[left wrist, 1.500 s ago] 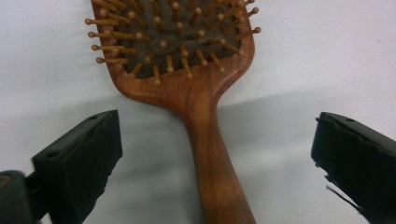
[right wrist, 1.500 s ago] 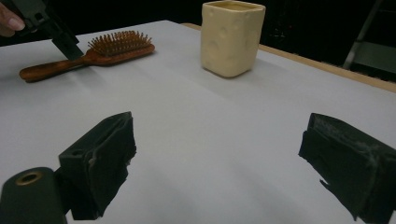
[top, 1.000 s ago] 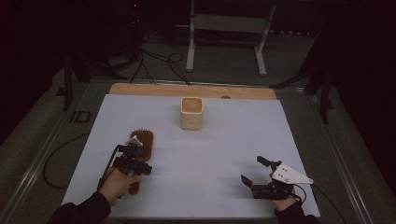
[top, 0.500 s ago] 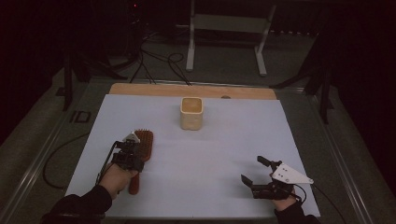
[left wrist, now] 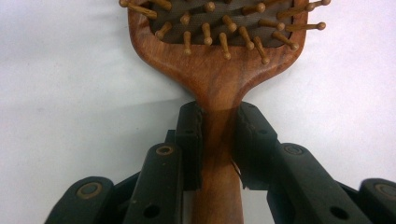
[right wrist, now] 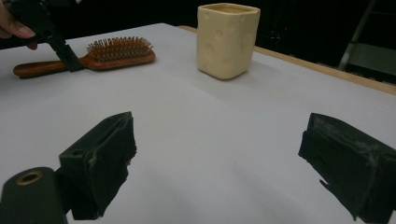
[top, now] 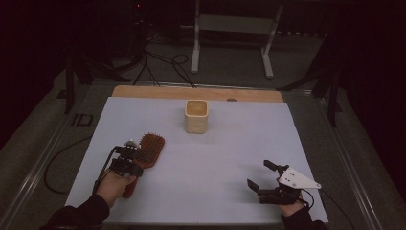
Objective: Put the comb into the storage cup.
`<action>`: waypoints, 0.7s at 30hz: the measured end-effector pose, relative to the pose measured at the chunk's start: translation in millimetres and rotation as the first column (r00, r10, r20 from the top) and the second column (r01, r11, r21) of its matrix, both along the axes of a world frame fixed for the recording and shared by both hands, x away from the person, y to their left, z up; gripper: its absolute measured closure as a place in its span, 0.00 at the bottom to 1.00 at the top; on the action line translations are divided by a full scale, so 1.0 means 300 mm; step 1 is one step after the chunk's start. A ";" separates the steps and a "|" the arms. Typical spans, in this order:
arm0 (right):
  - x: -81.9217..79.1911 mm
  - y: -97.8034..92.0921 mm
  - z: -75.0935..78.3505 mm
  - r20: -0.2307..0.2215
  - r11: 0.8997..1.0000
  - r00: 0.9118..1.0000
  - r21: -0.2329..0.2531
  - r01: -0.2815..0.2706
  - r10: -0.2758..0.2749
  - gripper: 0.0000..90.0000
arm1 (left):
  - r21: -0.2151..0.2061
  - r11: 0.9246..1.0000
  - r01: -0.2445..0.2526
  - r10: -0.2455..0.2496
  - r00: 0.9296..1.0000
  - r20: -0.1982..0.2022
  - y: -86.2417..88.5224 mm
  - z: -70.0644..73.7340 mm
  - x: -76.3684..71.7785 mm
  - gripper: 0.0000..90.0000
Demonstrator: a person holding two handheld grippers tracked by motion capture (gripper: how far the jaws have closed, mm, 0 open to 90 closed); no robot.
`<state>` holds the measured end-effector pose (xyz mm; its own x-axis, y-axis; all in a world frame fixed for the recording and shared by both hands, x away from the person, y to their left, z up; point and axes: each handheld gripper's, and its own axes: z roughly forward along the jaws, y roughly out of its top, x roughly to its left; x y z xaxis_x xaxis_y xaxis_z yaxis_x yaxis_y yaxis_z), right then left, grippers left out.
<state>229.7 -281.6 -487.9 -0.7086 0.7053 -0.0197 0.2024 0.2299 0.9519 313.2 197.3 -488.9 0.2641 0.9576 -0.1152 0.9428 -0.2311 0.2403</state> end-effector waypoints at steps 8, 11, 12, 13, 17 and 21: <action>0.001 0.000 0.000 -0.002 1.000 1.000 0.002 0.004 -0.004 0.10 | -0.046 0.999 0.010 -0.007 0.998 0.061 0.018 -0.003 -0.007 0.82; 0.000 -0.001 0.000 -0.001 1.000 1.000 0.002 0.006 -0.006 0.10 | -0.069 0.998 0.005 0.001 0.996 0.090 0.027 0.002 -0.005 0.82; 0.002 -0.001 0.000 -0.001 1.000 1.000 0.000 0.006 -0.006 0.10 | -0.067 0.998 0.004 0.003 0.994 0.109 0.026 0.005 -0.006 0.82; 0.003 -0.002 -0.001 -0.005 1.000 1.000 0.002 0.005 -0.005 0.10 | -0.075 0.997 0.004 0.005 0.993 0.116 0.027 0.009 -0.006 0.82; 0.003 -0.001 -0.001 -0.003 1.000 1.000 0.001 0.003 -0.003 0.10 | -0.101 0.995 0.021 -0.005 0.988 0.155 0.022 0.030 -0.010 0.82; 0.002 0.000 -0.001 -0.004 1.000 1.000 0.002 0.002 -0.002 0.10 | -0.114 0.993 0.037 -0.011 0.976 0.219 0.011 0.061 -0.015 0.82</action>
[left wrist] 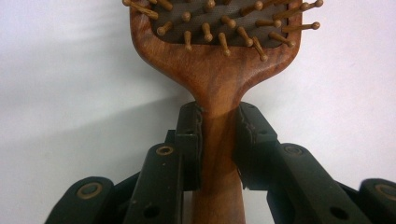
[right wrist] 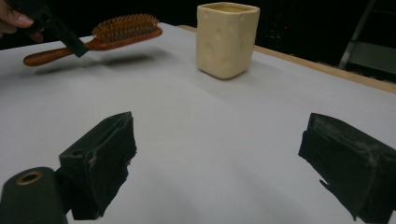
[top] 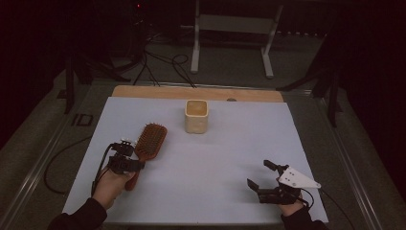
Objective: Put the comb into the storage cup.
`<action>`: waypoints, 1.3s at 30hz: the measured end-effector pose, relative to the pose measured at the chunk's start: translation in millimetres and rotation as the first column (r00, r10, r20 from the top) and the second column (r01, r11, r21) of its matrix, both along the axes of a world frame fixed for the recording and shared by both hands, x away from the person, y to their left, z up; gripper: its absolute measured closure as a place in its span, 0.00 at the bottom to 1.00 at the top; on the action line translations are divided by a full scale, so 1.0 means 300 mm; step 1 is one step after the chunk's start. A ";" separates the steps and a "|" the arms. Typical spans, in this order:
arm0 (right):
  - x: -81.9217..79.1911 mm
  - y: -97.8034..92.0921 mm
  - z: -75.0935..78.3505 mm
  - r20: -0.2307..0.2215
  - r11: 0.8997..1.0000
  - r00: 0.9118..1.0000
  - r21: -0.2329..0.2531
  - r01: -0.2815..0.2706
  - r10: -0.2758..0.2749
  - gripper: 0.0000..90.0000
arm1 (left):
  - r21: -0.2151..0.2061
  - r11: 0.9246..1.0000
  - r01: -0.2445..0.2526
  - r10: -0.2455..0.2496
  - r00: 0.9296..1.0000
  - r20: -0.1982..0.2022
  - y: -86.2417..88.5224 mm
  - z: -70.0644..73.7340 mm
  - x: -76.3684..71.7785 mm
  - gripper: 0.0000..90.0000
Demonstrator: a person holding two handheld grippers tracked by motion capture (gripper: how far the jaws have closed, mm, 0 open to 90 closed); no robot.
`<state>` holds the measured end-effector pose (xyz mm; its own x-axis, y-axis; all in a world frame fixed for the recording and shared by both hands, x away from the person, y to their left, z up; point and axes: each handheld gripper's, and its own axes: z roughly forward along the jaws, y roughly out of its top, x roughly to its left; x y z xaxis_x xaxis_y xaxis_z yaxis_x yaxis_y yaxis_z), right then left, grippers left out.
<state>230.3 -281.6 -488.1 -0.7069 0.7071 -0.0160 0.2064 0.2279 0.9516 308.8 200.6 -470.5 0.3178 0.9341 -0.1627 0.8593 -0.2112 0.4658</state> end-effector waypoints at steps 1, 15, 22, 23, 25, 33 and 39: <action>0.000 0.000 0.000 0.000 1.000 1.000 -0.001 0.000 0.000 0.10 | -0.019 1.000 -0.004 0.004 1.000 0.011 0.001 0.008 0.001 0.82; 0.003 -0.001 0.000 -0.010 1.000 1.000 0.002 0.002 -0.002 0.10 | -0.078 0.996 0.036 -0.018 0.976 0.219 -0.041 0.103 -0.028 0.82; 0.004 -0.001 -0.001 -0.009 1.000 1.000 -0.002 0.007 -0.007 0.10 | -0.122 0.990 0.069 -0.030 0.955 0.295 -0.069 0.125 -0.047 0.82; 0.004 -0.001 -0.001 -0.009 1.000 1.000 -0.002 0.007 -0.007 0.10 | -0.122 0.990 0.069 -0.030 0.955 0.295 -0.069 0.125 -0.047 0.82; 0.006 0.000 -0.003 -0.017 1.000 1.000 -0.002 0.008 -0.008 0.10 | -0.128 0.988 0.080 -0.035 0.945 0.324 -0.080 0.133 -0.052 0.82; 0.006 0.000 0.000 -0.012 1.000 1.000 -0.007 0.010 -0.010 0.10 | -0.168 0.976 0.140 -0.060 0.911 0.408 -0.126 0.172 -0.074 0.82; 0.006 0.003 0.001 -0.015 1.000 1.000 -0.011 0.010 -0.010 0.10 | -0.159 0.966 0.202 -0.113 0.889 0.443 -0.180 0.187 -0.084 0.82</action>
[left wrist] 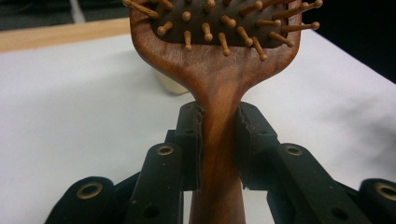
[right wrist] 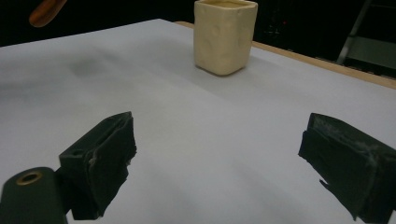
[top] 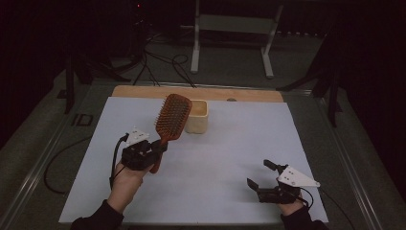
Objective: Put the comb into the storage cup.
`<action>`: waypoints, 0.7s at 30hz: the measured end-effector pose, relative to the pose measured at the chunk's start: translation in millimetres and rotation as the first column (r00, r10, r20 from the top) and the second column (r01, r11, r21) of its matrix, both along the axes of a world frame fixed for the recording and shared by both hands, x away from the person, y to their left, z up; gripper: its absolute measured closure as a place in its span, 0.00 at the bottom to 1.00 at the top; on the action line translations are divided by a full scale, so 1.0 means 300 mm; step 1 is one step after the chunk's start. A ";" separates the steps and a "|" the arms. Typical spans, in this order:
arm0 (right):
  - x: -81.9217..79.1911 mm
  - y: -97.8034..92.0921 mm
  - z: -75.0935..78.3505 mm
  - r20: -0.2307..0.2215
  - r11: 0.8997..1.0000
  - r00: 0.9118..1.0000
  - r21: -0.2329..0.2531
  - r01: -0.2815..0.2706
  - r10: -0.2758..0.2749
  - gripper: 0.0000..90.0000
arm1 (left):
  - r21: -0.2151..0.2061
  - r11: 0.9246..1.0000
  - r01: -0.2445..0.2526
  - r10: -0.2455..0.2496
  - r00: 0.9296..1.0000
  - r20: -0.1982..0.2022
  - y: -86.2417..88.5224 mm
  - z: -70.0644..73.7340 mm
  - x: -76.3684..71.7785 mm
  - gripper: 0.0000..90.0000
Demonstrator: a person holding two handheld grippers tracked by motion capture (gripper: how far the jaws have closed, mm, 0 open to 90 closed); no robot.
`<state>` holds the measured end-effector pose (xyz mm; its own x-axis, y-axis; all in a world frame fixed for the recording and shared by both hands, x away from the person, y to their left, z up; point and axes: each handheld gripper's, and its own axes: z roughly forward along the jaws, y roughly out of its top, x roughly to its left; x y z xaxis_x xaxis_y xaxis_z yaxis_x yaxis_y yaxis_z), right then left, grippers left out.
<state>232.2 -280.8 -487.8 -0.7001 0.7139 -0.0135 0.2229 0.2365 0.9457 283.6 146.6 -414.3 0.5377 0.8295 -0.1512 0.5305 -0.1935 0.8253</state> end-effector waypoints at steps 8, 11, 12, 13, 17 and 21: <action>0.000 0.000 0.005 -0.001 1.000 1.000 0.003 0.006 -0.006 0.10 | -0.001 0.996 0.088 -0.088 0.996 0.022 -0.063 -0.011 0.002 0.82; 0.000 -0.001 0.005 -0.007 1.000 1.000 0.003 0.011 -0.011 0.10 | 0.000 0.993 0.120 -0.120 0.992 0.035 -0.087 -0.016 -0.001 0.82; 0.001 -0.001 0.006 -0.010 1.000 1.000 0.003 0.014 -0.014 0.10 | 0.008 0.991 0.130 -0.130 0.991 0.039 -0.096 -0.018 -0.001 0.82; 0.001 -0.001 0.006 -0.010 1.000 1.000 0.003 0.014 -0.014 0.10 | 0.015 0.991 0.135 -0.136 0.990 0.048 -0.105 -0.020 -0.003 0.82; -0.001 -0.001 0.012 -0.009 1.000 1.000 0.006 0.019 -0.019 0.10 | 0.028 0.983 0.179 -0.180 0.982 0.060 -0.140 -0.033 -0.005 0.82; -0.002 0.004 0.024 -0.019 1.000 0.999 -0.002 0.029 -0.029 0.10 | 0.039 0.977 0.210 -0.212 0.974 0.073 -0.170 -0.045 -0.007 0.82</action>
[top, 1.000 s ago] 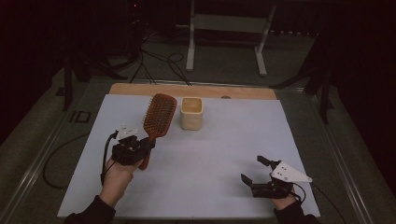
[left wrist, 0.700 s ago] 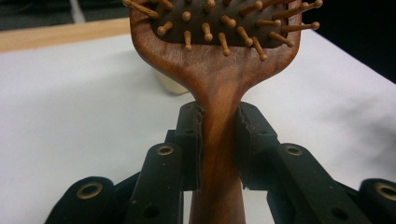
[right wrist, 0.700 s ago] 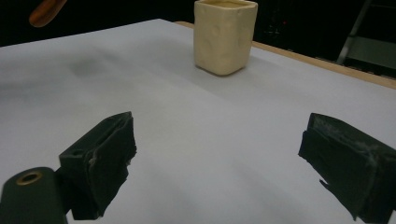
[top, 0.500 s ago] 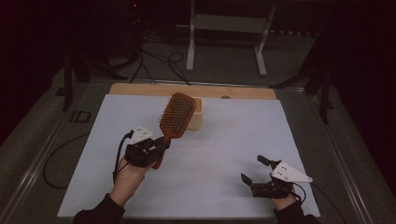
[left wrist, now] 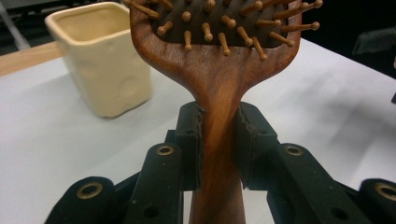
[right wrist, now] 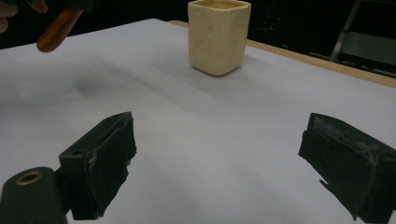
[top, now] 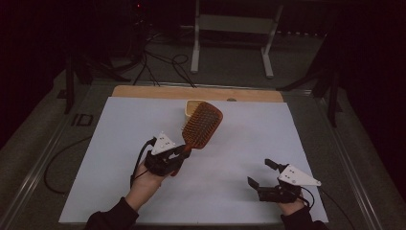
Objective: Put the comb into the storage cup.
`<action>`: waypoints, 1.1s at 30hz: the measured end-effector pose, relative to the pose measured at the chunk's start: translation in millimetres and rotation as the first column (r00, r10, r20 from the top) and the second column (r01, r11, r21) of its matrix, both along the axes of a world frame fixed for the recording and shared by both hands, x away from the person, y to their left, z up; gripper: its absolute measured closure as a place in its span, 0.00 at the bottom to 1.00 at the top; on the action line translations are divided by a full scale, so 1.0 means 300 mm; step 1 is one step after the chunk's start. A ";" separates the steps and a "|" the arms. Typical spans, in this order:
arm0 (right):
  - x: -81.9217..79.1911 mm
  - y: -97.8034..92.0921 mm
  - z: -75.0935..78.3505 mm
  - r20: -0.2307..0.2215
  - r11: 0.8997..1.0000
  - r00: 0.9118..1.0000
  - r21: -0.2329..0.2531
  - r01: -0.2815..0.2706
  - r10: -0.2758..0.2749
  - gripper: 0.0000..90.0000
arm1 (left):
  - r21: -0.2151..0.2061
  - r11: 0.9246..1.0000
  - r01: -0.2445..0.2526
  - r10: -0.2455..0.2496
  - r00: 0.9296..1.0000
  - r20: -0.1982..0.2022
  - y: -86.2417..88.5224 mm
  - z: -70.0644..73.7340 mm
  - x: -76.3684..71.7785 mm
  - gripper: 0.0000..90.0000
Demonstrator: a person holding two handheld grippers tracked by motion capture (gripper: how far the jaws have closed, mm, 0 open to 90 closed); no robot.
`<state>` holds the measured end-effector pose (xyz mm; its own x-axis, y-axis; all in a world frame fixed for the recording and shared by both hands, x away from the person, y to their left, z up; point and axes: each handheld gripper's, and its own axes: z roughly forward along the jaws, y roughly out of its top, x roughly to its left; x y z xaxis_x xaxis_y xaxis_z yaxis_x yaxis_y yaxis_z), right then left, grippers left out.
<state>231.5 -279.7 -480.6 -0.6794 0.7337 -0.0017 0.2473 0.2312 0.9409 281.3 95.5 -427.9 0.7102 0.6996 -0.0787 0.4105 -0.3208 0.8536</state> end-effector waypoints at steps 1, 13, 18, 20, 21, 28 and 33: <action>-0.001 0.002 0.004 -0.001 1.000 1.000 0.000 0.007 -0.007 0.10 | -0.002 1.000 0.011 -0.011 1.000 0.005 -0.007 -0.003 -0.001 0.82; -0.015 0.022 0.175 0.000 1.000 1.000 0.003 0.007 -0.007 0.10 | -0.003 0.996 0.091 -0.091 0.994 0.052 -0.070 -0.047 -0.014 0.82; -0.007 0.060 0.277 0.039 0.999 0.999 0.019 -0.028 0.028 0.10 | -0.017 0.994 0.109 -0.107 0.992 0.061 -0.082 -0.063 -0.028 0.82; 0.002 0.076 0.314 0.064 0.999 0.997 0.025 -0.040 0.038 0.10 | -0.022 0.994 0.112 -0.110 0.992 0.062 -0.083 -0.070 -0.033 0.82; 0.008 0.086 0.330 0.066 0.999 0.997 0.033 -0.038 0.036 0.10 | -0.023 0.993 0.114 -0.112 0.992 0.065 -0.083 -0.075 -0.037 0.82; 0.073 0.152 0.382 0.038 0.994 0.996 0.074 -0.078 0.075 0.10 | -0.034 0.991 0.133 -0.130 0.989 0.073 -0.084 -0.105 -0.053 0.82; 0.138 0.191 0.376 -0.025 0.991 0.998 0.128 -0.047 0.050 0.10 | -0.033 0.990 0.134 -0.131 0.988 0.085 -0.086 -0.103 -0.059 0.82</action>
<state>273.1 -222.3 -367.8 -0.7127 0.6929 0.1093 0.2653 0.1219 0.9564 263.6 69.6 -458.7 0.8016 0.5965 -0.0413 0.2944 -0.3335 0.8956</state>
